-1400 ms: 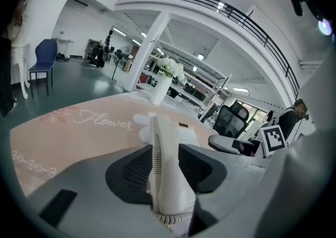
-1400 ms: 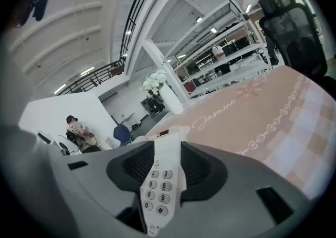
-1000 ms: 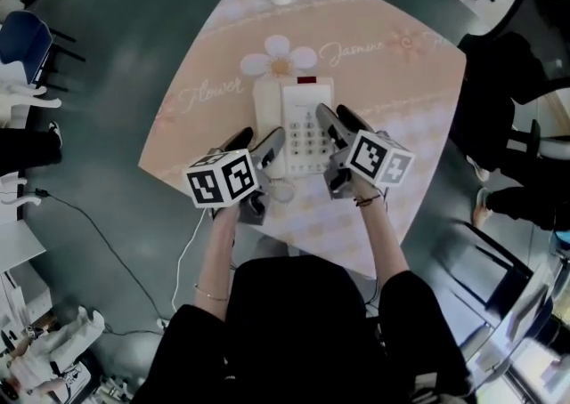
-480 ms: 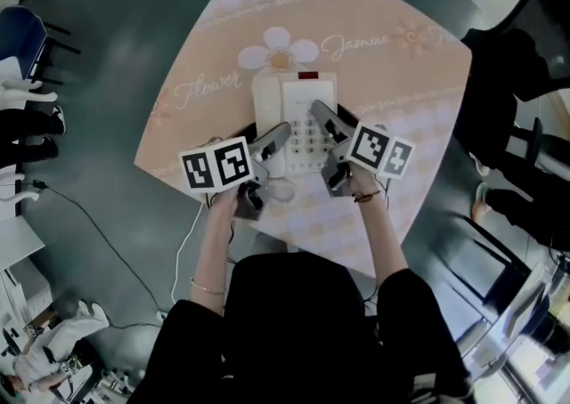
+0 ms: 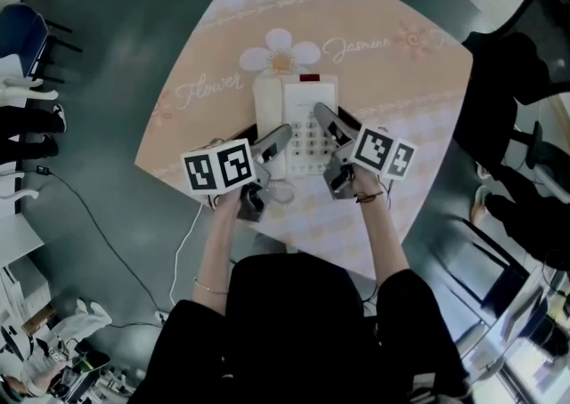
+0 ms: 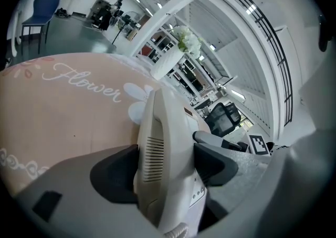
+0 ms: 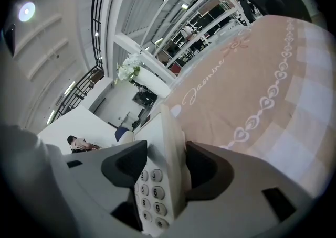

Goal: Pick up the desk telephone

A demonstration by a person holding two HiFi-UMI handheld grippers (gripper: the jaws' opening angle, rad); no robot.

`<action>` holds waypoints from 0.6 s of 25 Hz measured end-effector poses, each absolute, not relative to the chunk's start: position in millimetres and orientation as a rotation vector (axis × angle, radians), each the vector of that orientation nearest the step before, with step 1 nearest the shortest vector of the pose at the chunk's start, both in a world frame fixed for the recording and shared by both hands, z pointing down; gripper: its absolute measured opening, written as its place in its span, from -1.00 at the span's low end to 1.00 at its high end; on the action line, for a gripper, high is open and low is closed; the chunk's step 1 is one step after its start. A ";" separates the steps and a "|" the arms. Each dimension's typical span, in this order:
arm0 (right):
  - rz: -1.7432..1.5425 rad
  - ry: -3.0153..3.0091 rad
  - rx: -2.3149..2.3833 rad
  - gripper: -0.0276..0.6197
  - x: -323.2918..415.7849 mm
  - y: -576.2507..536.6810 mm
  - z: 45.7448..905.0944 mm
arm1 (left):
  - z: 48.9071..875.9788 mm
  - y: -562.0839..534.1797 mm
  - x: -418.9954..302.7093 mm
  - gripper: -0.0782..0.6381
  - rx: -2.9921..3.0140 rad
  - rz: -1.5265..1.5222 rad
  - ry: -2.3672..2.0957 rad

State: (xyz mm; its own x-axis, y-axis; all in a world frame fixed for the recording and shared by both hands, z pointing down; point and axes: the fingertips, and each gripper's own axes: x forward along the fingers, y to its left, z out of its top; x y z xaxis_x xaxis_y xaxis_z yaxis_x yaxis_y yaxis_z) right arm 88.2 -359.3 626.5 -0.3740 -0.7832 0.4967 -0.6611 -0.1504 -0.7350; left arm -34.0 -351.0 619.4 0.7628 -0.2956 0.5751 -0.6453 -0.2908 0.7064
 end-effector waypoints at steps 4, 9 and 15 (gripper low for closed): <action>-1.568 1.966 -1.700 -0.24 88.1 -358.4 626.9 | 620.9 -350.1 -33.6 0.11 1.867 0.447 -0.710; -1.565 1.980 -1.704 -0.24 88.0 -357.8 619.7 | 614.9 -348.4 -33.7 0.11 1.856 0.444 -0.707; -1.544 1.982 -1.694 -0.24 91.1 -357.0 606.6 | 602.2 -347.9 -30.9 0.11 1.874 0.445 -0.709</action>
